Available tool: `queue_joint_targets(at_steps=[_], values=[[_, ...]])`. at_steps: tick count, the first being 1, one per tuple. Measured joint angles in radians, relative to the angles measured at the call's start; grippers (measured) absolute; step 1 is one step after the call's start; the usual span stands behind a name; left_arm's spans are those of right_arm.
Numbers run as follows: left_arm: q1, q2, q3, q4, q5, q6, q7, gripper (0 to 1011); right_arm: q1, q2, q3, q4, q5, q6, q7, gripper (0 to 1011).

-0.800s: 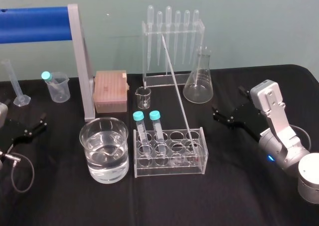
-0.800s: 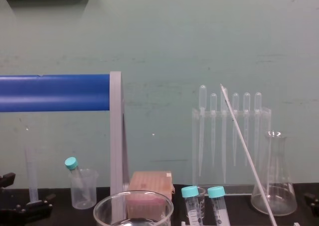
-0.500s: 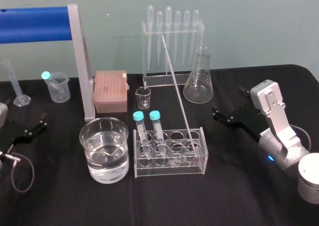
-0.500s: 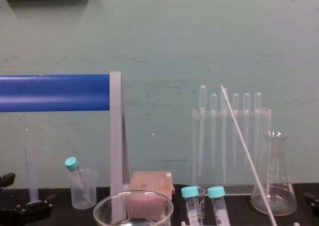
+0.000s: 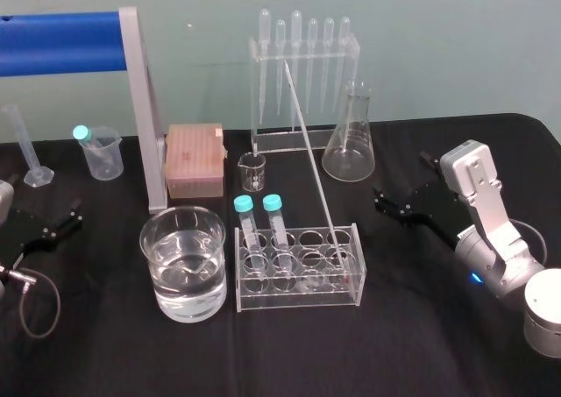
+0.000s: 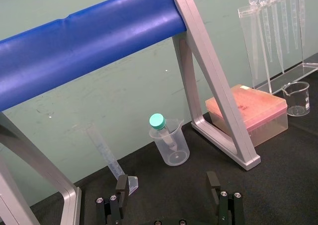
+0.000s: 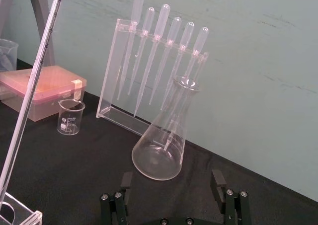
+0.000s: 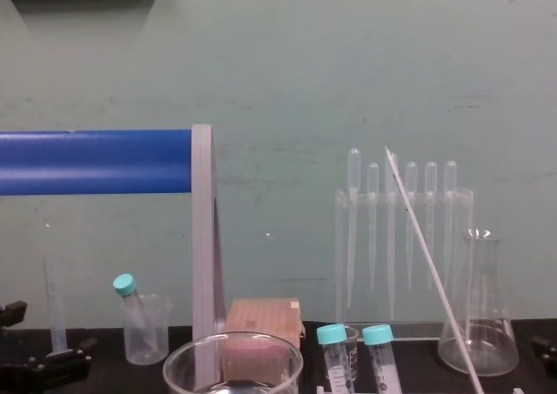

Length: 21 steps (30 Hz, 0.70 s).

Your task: Hold the thermometer with one hand and immerse one end into the beaker, then reinsert it into the test tube rack.

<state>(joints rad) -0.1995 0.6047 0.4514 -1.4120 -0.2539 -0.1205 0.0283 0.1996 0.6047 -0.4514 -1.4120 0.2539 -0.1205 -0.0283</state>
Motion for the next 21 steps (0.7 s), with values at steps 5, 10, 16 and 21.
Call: queue_joint_targets(at_steps=[5, 10, 16, 21], values=[[0.000, 0.000, 0.000, 0.000, 0.000, 0.000, 0.000, 1008, 0.000, 0.000, 0.000, 0.000, 0.000, 0.000, 0.000, 1000], [0.000, 0.000, 0.000, 0.000, 0.000, 0.000, 0.000, 1008, 0.000, 0.000, 0.000, 0.000, 0.000, 0.000, 0.000, 1000], [0.000, 0.000, 0.000, 0.000, 0.000, 0.000, 0.000, 1008, 0.000, 0.000, 0.000, 0.000, 0.000, 0.000, 0.000, 1000], [0.000, 0.000, 0.000, 0.000, 0.000, 0.000, 0.000, 1008, 0.000, 0.000, 0.000, 0.000, 0.000, 0.000, 0.000, 1000]])
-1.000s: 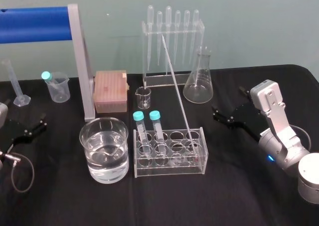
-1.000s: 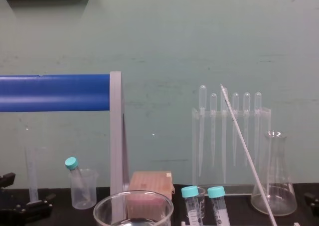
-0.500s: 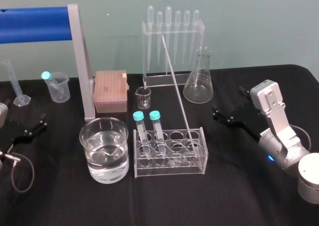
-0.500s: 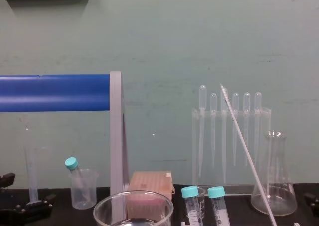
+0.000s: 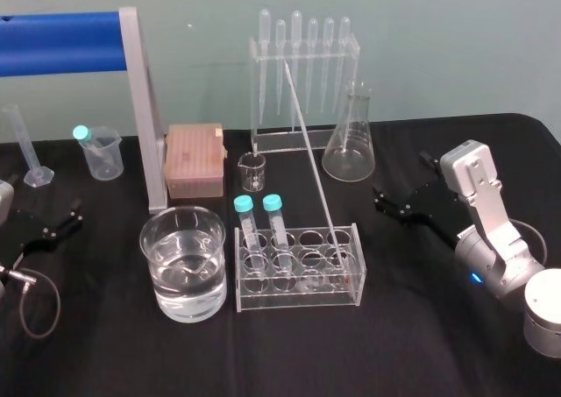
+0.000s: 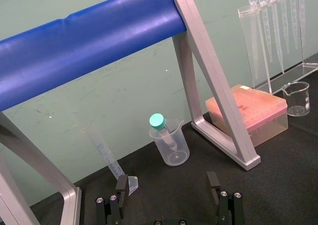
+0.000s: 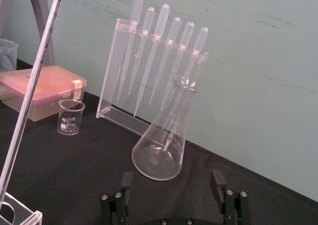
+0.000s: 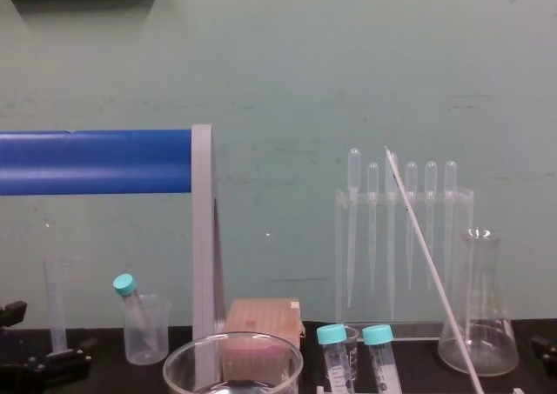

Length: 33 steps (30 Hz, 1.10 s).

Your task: Hold the thermometer with one hand and immerse one end into the beaker, then reinsert it into the test tube rack.

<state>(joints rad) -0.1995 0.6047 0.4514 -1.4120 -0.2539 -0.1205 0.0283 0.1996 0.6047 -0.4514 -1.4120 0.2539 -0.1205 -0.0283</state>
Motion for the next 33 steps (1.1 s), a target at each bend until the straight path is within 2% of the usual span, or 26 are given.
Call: queue_joint_targets(at_steps=[21, 25, 33], values=[[0.000, 0.000, 0.000, 0.000, 0.000, 0.000, 0.000, 1008, -0.001, -0.001, 0.002, -0.001, 0.000, 0.000, 0.000, 1000], [0.000, 0.000, 0.000, 0.000, 0.000, 0.000, 0.000, 1008, -0.012, -0.008, 0.033, -0.017, 0.020, -0.014, 0.006, 1000], [0.000, 0.000, 0.000, 0.000, 0.000, 0.000, 0.000, 1008, -0.056, -0.024, 0.131, -0.110, 0.140, -0.044, 0.046, 1000]])
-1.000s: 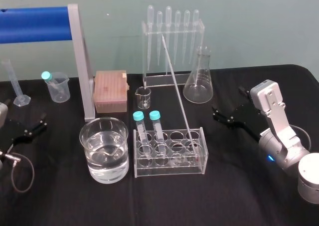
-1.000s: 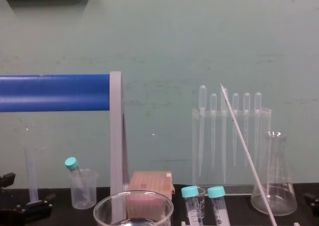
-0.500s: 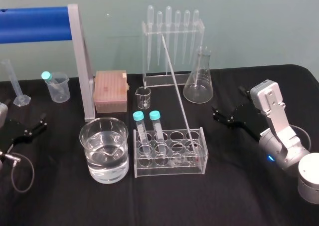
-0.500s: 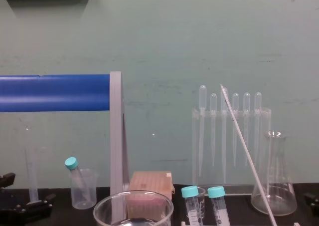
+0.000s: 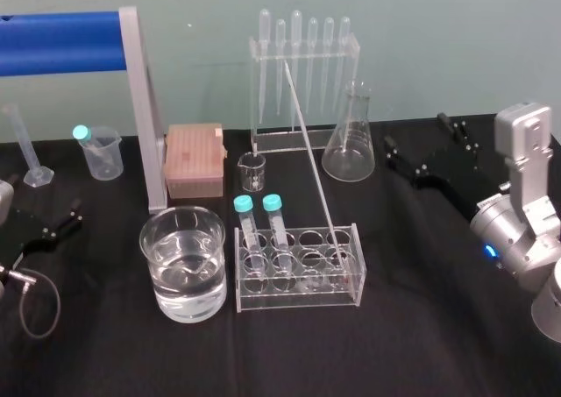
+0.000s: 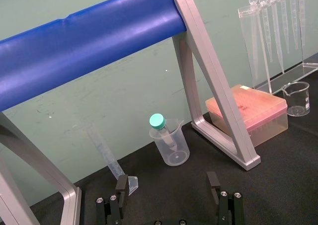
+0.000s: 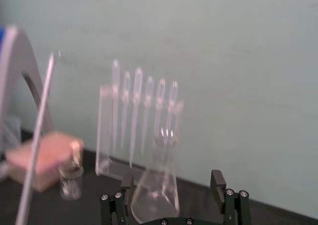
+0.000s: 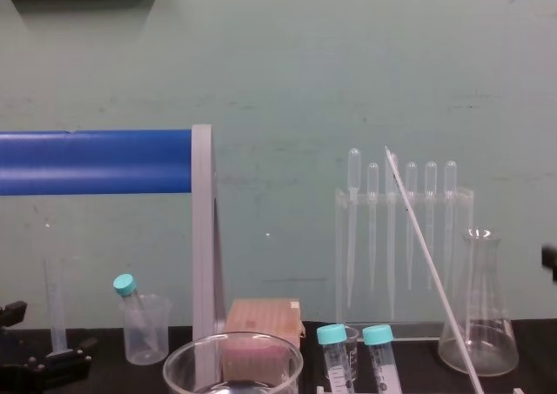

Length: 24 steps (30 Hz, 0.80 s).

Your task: Hold the thermometer with one hand and immerse one end into the beaker, then reinsert it into the test tube rack.

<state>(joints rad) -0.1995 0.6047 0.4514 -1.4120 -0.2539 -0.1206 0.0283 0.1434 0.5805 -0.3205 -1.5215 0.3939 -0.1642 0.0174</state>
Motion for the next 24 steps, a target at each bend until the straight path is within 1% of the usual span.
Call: queue_joint_targets(at_steps=[2, 3, 6, 7, 9, 12, 17, 21, 24], values=[[0.000, 0.000, 0.000, 0.000, 0.000, 0.000, 0.000, 1008, -0.007, -0.003, 0.013, -0.018, 0.022, -0.005, 0.011, 1000], [0.000, 0.000, 0.000, 0.000, 0.000, 0.000, 0.000, 1008, -0.013, -0.007, 0.027, -0.041, 0.041, -0.009, 0.024, 1000], [0.000, 0.000, 0.000, 0.000, 0.000, 0.000, 0.000, 1008, -0.019, -0.012, 0.042, -0.074, 0.072, -0.018, 0.048, 1000], [0.000, 0.000, 0.000, 0.000, 0.000, 0.000, 0.000, 1008, -0.020, -0.017, 0.049, -0.093, 0.090, -0.022, 0.067, 1000], [0.000, 0.000, 0.000, 0.000, 0.000, 0.000, 0.000, 1008, -0.019, -0.024, 0.054, -0.116, 0.111, -0.030, 0.097, 1000], [0.000, 0.000, 0.000, 0.000, 0.000, 0.000, 0.000, 1008, -0.007, -0.036, 0.052, -0.134, 0.129, -0.036, 0.139, 1000], [0.000, 0.000, 0.000, 0.000, 0.000, 0.000, 0.000, 1008, 0.021, -0.063, 0.033, -0.139, 0.142, -0.034, 0.191, 1000], [0.000, 0.000, 0.000, 0.000, 0.000, 0.000, 0.000, 1008, 0.051, -0.094, 0.016, -0.121, 0.156, -0.010, 0.226, 1000], [0.000, 0.000, 0.000, 0.000, 0.000, 0.000, 0.000, 1008, 0.066, -0.109, 0.009, -0.109, 0.160, 0.012, 0.237, 1000]])
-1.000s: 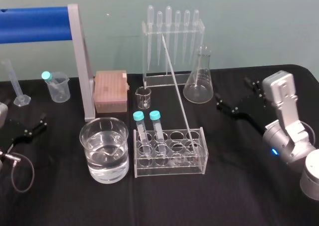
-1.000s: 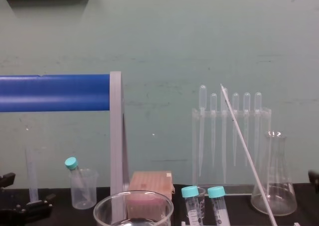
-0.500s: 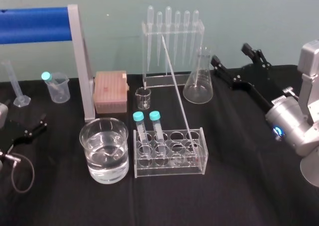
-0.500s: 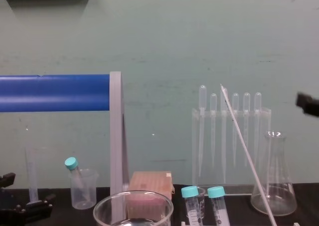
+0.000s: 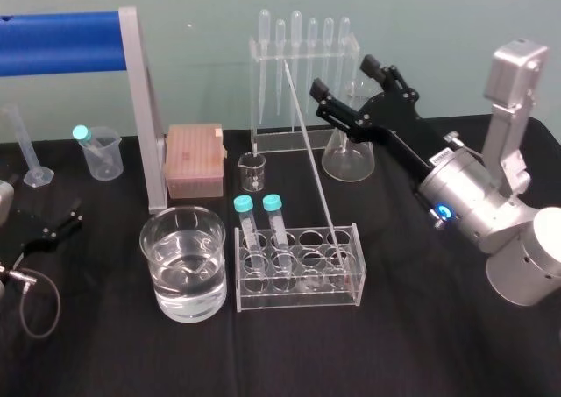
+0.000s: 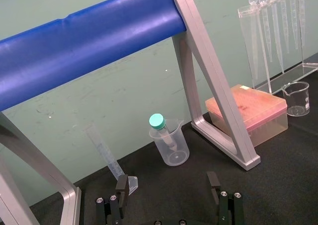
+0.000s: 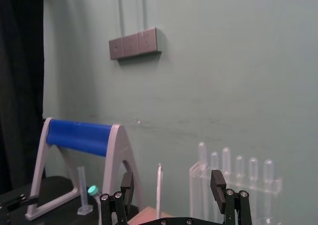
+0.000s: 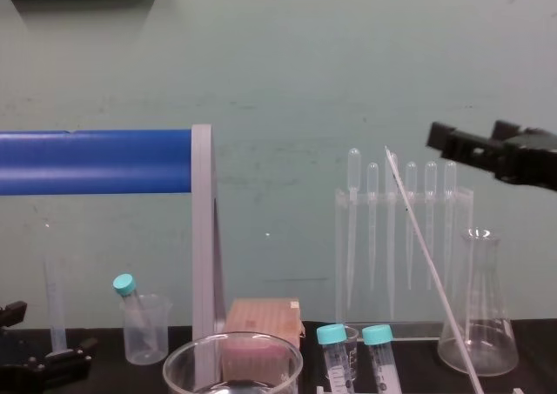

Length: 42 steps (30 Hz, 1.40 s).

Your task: Hold the thermometer with one hand and immerse one end into the beaker, then reinsert it into the test tube rack.

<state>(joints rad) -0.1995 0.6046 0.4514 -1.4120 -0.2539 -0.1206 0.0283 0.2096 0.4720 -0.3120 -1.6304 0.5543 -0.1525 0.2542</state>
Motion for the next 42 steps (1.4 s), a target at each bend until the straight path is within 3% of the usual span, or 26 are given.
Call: queue_joint_targets(at_steps=[9, 23, 42], values=[[0.000, 0.000, 0.000, 0.000, 0.000, 0.000, 0.000, 1008, 0.074, -0.058, -0.038, 0.087, -0.019, 0.104, 0.022, 1000], [0.000, 0.000, 0.000, 0.000, 0.000, 0.000, 0.000, 1008, 0.102, -0.110, -0.031, 0.132, -0.027, 0.215, 0.031, 1000], [0.000, 0.000, 0.000, 0.000, 0.000, 0.000, 0.000, 1008, 0.123, -0.139, -0.034, 0.177, -0.054, 0.278, 0.052, 1000]])
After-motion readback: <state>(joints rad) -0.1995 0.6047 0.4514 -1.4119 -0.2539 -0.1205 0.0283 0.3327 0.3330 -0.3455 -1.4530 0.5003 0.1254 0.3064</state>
